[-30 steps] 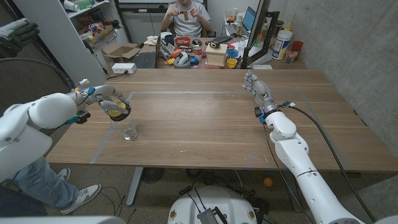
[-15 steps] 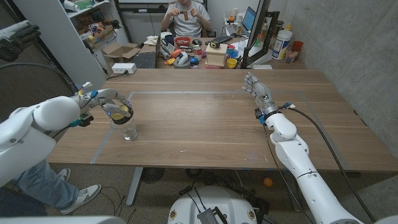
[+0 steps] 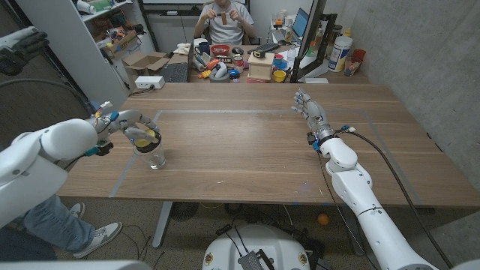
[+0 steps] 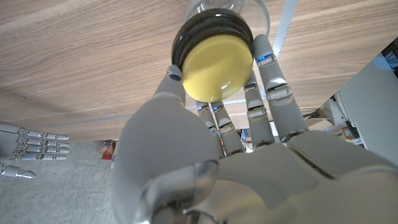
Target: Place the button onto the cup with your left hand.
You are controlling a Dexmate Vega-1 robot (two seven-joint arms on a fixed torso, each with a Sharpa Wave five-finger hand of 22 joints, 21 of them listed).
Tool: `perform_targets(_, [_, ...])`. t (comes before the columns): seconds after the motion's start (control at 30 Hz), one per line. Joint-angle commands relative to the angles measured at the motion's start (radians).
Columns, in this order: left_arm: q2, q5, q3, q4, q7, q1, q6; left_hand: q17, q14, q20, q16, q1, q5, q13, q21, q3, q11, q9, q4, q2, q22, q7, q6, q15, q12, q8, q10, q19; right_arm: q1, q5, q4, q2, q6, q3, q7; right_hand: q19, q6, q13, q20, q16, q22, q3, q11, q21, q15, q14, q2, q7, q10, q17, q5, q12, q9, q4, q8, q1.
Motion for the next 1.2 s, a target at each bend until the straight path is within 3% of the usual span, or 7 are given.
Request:
perform_targets(0.03, [-0.008, 0.0, -0.031, -0.027, -0.015, 0.03, 0.006, -0.006, 0.0, 0.011, -0.012, -0.021, -0.008, 0.005, -0.005, -0.004, 0.038, 0.006, 0.014, 0.006, 0.004, 0.012, -0.093, -0.034, -0.029, -0.039, -0.059, -0.022, -0.008, 0.007, 0.001, 0.0, -0.001, 0.002, 0.01, 0.01, 0.006, 0.005, -0.002, -0.001, 0.003, 0.003, 0.003, -0.002, -0.001, 0.01, 0.002, -0.006, 0.012, -0.001, 0.007, 0.006, -0.001, -0.004, 0.01, 0.002])
perform_targets(0.27, [-0.014, -0.008, -0.036, -0.029, -0.023, 0.032, 0.009, -0.015, -0.074, 0.016, -0.018, -0.071, -0.016, 0.011, -0.005, -0.018, 0.075, 0.016, 0.036, -0.002, 0.005, 0.03, -0.216, 0.0, -0.057, -0.088, -0.14, -0.045, -0.007, 0.009, -0.001, -0.002, -0.01, 0.002, 0.015, 0.011, 0.008, 0.005, -0.002, -0.001, 0.003, 0.003, 0.002, -0.004, -0.001, 0.01, 0.002, -0.005, 0.014, -0.001, 0.007, 0.007, -0.001, -0.004, 0.011, 0.001])
perform_targets(0.8, [-0.042, -0.023, -0.063, -0.04, -0.022, 0.045, 0.008, -0.02, -0.117, 0.018, -0.017, -0.116, -0.016, 0.015, -0.006, -0.03, 0.103, 0.024, 0.058, -0.003, 0.006, 0.041, -0.257, 0.025, -0.064, -0.101, -0.185, -0.063, 0.005, 0.002, -0.013, -0.004, -0.036, -0.007, 0.024, 0.014, 0.009, 0.005, -0.001, -0.001, 0.003, 0.002, 0.003, -0.008, -0.001, 0.01, 0.003, -0.007, 0.015, -0.001, 0.007, 0.007, -0.001, -0.004, 0.011, 0.0])
perform_targets(1.03, [-0.052, -0.039, -0.07, -0.037, -0.026, 0.046, -0.004, -0.028, -0.163, 0.02, -0.018, -0.196, -0.02, 0.017, -0.007, -0.063, 0.129, 0.031, 0.096, -0.021, 0.006, 0.057, -0.302, 0.051, -0.064, -0.115, -0.224, -0.086, 0.003, -0.002, -0.024, -0.005, -0.044, -0.009, 0.022, 0.014, 0.009, 0.005, 0.0, -0.002, 0.003, 0.003, 0.002, -0.011, -0.001, 0.011, 0.004, -0.008, 0.014, -0.001, 0.007, 0.006, -0.001, -0.004, 0.011, 0.001])
perform_targets(1.2, [-0.058, -0.05, -0.076, -0.034, -0.026, 0.046, -0.017, -0.032, -0.181, 0.019, -0.019, -0.219, -0.019, 0.016, -0.008, -0.071, 0.135, 0.033, 0.108, -0.022, 0.006, 0.058, -0.308, 0.057, -0.062, -0.116, -0.234, -0.094, -0.002, -0.003, -0.033, -0.005, -0.049, -0.008, 0.019, 0.015, 0.008, 0.005, 0.0, -0.001, 0.003, 0.003, 0.003, -0.012, 0.0, 0.012, 0.004, -0.006, 0.015, -0.001, 0.007, 0.006, -0.001, -0.004, 0.01, 0.0])
